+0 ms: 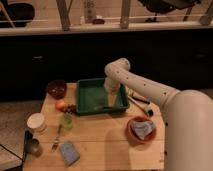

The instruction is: Place pepper in table surface

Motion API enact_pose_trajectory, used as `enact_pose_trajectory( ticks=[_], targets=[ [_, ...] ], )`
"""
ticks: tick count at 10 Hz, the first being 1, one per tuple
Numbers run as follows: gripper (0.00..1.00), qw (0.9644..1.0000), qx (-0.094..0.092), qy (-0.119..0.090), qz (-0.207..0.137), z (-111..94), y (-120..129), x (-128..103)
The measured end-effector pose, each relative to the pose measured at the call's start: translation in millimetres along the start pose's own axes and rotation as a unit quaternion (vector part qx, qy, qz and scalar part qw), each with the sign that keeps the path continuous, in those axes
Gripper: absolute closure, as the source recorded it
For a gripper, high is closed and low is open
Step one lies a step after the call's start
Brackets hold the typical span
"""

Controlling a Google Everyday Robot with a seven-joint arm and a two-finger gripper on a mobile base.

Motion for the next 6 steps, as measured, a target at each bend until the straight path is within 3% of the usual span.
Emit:
enact_pose_trajectory(
  ticks=[6],
  targets=[
    [0.2, 0.9996, 0.005, -0.026, -0.002, 23.1, -6.6, -6.0]
  ],
)
